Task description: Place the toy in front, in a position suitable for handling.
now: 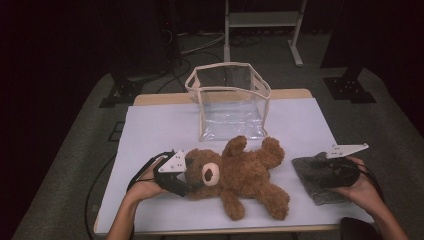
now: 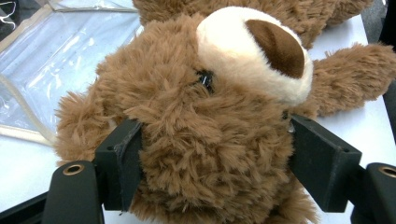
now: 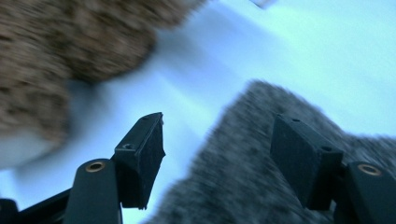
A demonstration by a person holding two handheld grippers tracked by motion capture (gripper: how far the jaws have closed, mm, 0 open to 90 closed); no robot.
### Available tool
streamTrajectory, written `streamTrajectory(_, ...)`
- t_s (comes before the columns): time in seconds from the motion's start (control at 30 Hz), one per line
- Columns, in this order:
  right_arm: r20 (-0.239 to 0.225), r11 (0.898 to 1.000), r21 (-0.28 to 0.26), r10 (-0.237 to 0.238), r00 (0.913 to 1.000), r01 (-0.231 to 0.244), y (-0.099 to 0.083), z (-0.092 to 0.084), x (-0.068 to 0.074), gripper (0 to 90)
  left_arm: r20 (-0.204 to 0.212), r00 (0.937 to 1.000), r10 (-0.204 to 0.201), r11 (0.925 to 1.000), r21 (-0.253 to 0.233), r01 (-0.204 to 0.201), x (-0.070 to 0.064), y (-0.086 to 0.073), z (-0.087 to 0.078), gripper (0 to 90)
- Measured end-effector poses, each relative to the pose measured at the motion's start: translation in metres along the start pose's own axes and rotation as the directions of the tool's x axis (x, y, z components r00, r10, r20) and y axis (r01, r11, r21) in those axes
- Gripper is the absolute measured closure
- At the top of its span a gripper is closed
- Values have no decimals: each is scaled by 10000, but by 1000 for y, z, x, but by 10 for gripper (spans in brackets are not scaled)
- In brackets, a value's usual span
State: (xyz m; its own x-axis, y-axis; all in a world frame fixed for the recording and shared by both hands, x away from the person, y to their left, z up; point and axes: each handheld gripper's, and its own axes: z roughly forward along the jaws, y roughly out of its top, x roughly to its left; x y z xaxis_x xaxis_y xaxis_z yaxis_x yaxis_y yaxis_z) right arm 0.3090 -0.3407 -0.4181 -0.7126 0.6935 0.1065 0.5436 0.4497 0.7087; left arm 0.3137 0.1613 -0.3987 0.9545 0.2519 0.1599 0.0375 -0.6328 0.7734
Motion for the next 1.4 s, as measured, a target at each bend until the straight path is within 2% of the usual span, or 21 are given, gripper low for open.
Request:
streamTrajectory(0.23,671,9993,205,307,9973,-322,-14,-2,-15,315,65,10000,36,10000,-14,-36,0,-1,-1,244)
streamTrajectory(0.37,783,9976,327,587,9952,-614,-22,-3,-22,286,88,9999,59,10000,-10,-59,0,-1,-1,244)
streamTrajectory(0.5,920,9965,542,586,9940,-637,-28,4,-27,274,108,9999,54,10000,-25,-53,0,-2,-1,243)
streamTrajectory(0.6,985,9965,641,471,9940,-536,-29,9,-27,267,123,9999,13,10000,-97,-12,1,-2,-1,241)
streamTrajectory(0.7,1202,9965,833,-80,9927,-21,-29,11,-24,266,120,9999,20,10000,-74,-19,1,-2,-1,238)
streamTrajectory(0.8,1304,9955,949,-51,9915,-74,-28,12,-22,287,111,9999,9,10000,-68,-8,0,-2,0,236)
streamTrajectory(1.07,1185,9942,1079,-114,9929,-15,-26,11,-22,384,114,9999,51,10000,-9,-51,0,-2,-1,234)
streamTrajectory(1.1,1159,9941,1081,-102,9932,-24,-26,11,-22,434,123,9999,46,10000,-12,-46,0,-2,-1,234)
streamTrajectory(1.17,1144,9942,1078,-84,9934,-40,-26,10,-23,467,133,9999,23,10000,-44,-23,0,-3,-1,234)
streamTrajectory(1.4,1176,9949,982,109,9930,-225,-25,9,-26,687,114,9999,-21,10000,-78,22,0,-3,-1,230)
